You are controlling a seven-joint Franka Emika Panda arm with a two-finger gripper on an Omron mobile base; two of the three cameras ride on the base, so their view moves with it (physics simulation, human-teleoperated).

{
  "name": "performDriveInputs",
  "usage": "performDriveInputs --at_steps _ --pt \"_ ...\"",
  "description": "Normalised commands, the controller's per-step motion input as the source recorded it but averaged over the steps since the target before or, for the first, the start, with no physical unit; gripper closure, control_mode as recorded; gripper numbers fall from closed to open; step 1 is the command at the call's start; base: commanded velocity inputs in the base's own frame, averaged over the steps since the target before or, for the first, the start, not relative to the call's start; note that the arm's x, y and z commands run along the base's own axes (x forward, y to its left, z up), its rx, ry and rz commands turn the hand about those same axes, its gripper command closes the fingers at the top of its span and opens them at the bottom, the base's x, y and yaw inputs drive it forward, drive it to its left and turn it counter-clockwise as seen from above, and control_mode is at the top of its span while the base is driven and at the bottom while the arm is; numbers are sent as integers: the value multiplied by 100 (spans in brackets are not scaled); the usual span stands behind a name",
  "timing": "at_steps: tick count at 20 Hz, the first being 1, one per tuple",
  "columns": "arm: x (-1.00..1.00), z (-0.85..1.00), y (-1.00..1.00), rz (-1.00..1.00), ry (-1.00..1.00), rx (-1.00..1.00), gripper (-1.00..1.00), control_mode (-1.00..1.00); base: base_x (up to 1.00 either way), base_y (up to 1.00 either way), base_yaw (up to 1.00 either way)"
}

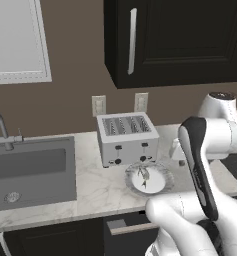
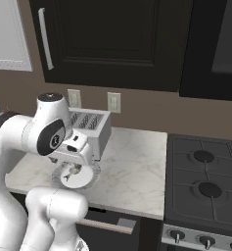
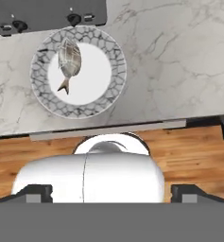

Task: Pick fish from the fridge and place it on the plate on the counter.

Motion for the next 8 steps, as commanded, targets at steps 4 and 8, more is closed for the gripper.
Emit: performDriveInputs --at_steps 4,8 --pt "-40 76 -6 0 0 0 -100 -100 0 0 0" --pt "-18 74 0 0 0 0 -100 -100 0 0 0"
